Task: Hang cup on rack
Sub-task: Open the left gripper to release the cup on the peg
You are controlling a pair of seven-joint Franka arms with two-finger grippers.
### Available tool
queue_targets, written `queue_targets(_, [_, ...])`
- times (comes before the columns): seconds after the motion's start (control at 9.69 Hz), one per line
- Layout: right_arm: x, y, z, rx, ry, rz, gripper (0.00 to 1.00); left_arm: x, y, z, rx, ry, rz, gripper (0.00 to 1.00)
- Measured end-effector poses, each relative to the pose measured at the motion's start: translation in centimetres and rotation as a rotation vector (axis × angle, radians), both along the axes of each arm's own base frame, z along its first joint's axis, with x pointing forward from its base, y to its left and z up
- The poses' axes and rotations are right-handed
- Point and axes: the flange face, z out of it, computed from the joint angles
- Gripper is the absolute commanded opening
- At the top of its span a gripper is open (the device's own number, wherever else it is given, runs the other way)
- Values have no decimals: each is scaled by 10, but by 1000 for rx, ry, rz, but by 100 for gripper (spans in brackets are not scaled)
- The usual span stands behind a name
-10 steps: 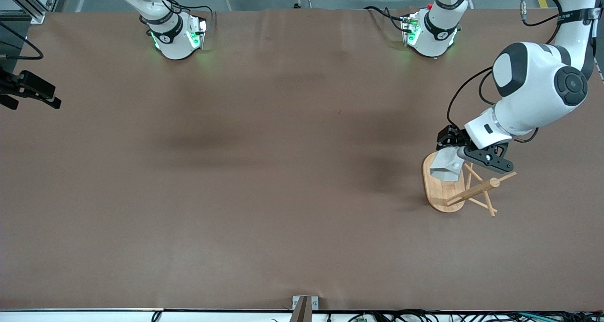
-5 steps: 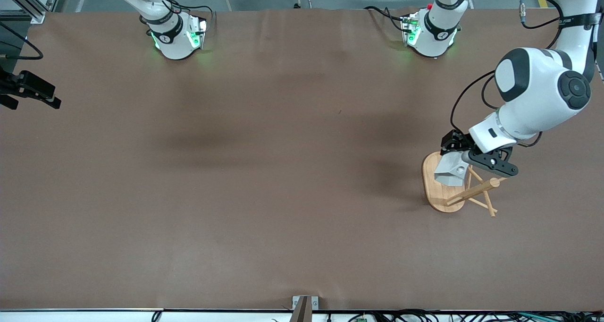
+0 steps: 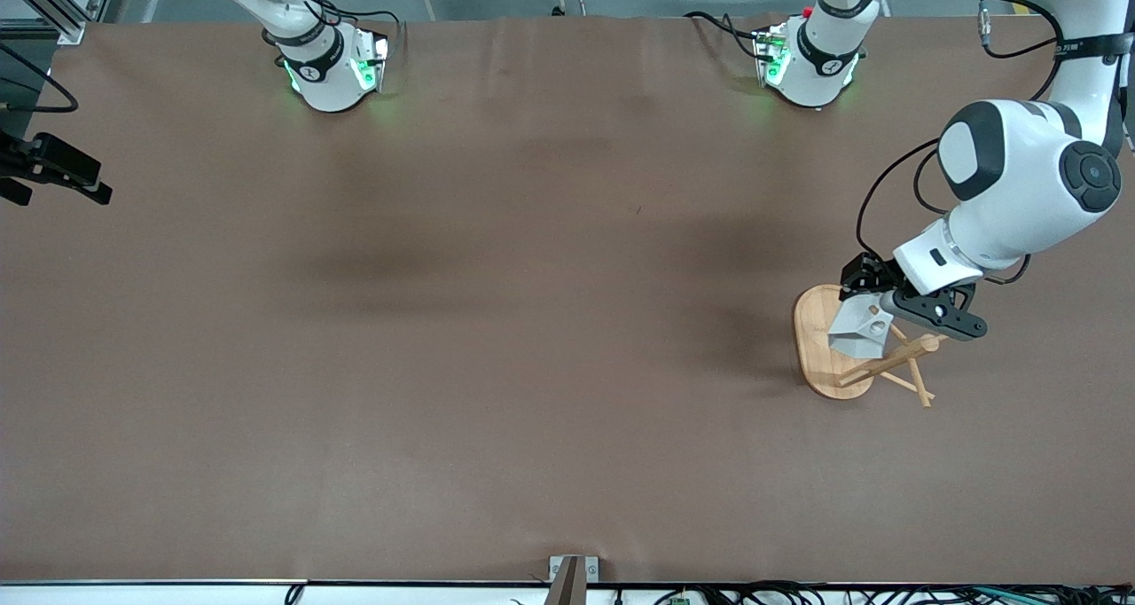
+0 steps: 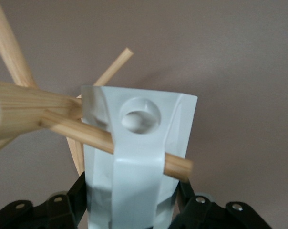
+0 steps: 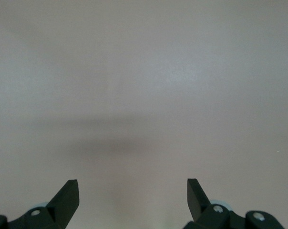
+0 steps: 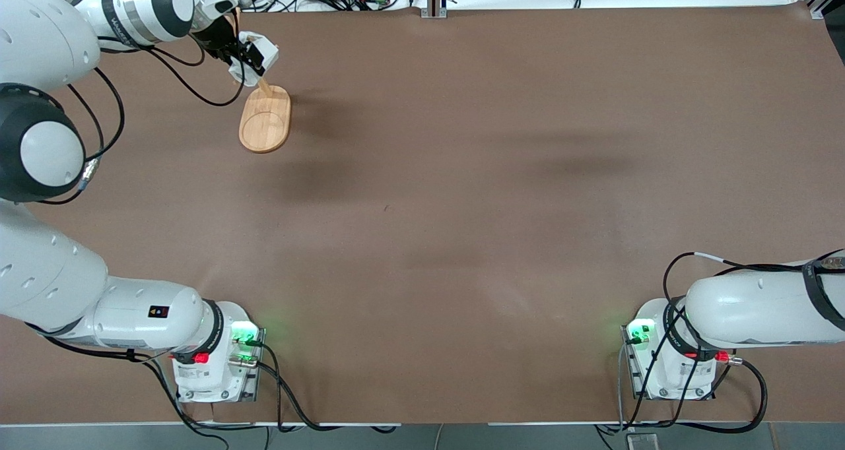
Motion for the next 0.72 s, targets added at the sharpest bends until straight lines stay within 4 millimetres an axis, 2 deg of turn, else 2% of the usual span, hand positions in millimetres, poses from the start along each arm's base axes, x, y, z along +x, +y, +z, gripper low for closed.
queue_targets(0.1, [0,0,0,0,0,0,100,3,6,-3,3,-2,5,64])
queue_targets(0.21, [0,0,0,0,0,0,100,5,8,-1,2,-8,8,100])
queue_targets(0.41, [0,0,-1,0,2,0,100,11,8,9,1,-33,10,100])
queue_targets(0.62, [0,-1,-1,0,3,-1,100,19,8,43,-10,-71,48,100])
queue_targets(0.72, [0,-1,-1,0,4,-1,100,15,5,66,-21,-51,87,100])
